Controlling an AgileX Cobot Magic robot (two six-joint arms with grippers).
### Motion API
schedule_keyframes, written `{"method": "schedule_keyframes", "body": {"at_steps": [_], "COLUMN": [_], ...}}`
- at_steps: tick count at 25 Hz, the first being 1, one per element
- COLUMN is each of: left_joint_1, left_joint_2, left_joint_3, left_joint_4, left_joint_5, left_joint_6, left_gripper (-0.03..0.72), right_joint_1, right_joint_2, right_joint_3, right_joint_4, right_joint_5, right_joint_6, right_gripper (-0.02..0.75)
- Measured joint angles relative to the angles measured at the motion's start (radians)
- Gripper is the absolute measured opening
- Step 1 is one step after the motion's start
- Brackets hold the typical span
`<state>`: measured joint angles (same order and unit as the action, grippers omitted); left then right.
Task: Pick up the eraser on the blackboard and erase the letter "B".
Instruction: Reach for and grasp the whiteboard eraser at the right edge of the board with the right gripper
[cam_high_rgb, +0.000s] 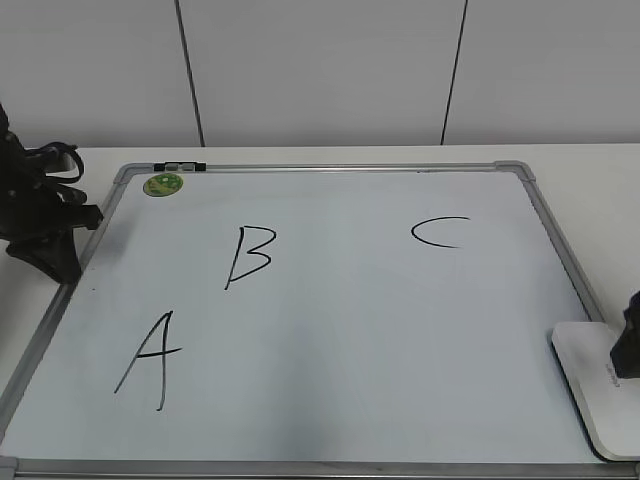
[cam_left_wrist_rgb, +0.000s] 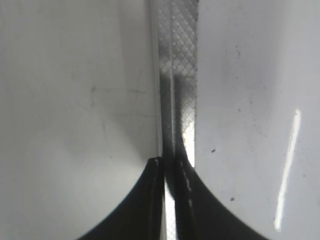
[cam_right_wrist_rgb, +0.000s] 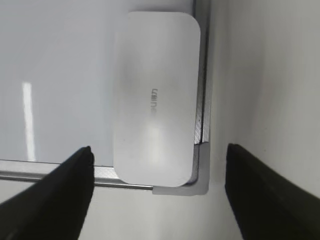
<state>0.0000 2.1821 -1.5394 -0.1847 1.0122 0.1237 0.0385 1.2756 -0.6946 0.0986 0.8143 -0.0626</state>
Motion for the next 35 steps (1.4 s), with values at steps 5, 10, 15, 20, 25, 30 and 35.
{"method": "schedule_keyframes", "body": {"at_steps": [5,10,15,20,25,30,35], "left_joint_1": [0.0,0.0,0.0,0.0,0.0,0.0,0.0], "left_joint_2": [0.0,0.0,0.0,0.0,0.0,0.0,0.0], "left_joint_3": [0.0,0.0,0.0,0.0,0.0,0.0,0.0], "left_joint_4": [0.0,-0.001,-0.001,-0.001,-0.001,-0.001,-0.001], "left_joint_5": [0.0,0.0,0.001,0.001,0.001,0.001,0.001], "left_joint_6": [0.0,0.0,0.0,0.0,0.0,0.0,0.0], "left_gripper": [0.011,0.011,0.011,0.011,0.011,0.011,0.011], "right_joint_1": [0.0,0.0,0.0,0.0,0.0,0.021,0.029], "right_joint_2": [0.101,0.157,0.204,0.24,0.284,0.307,0.328], "right_joint_3": [0.0,-0.011,-0.022,-0.038,-0.05,-0.05,-0.06], "right_joint_4": [0.007,0.039,0.045,0.049,0.053,0.053,0.036], "right_joint_5": [-0.042,-0.064,-0.088,-0.1,-0.112,-0.119,-0.12], "right_joint_6": [-0.02,-0.043,-0.047,-0.047,-0.049,-0.051,-0.051], "right_gripper": [0.661,0.663,0.662,0.659,0.654,0.645,0.636]}}
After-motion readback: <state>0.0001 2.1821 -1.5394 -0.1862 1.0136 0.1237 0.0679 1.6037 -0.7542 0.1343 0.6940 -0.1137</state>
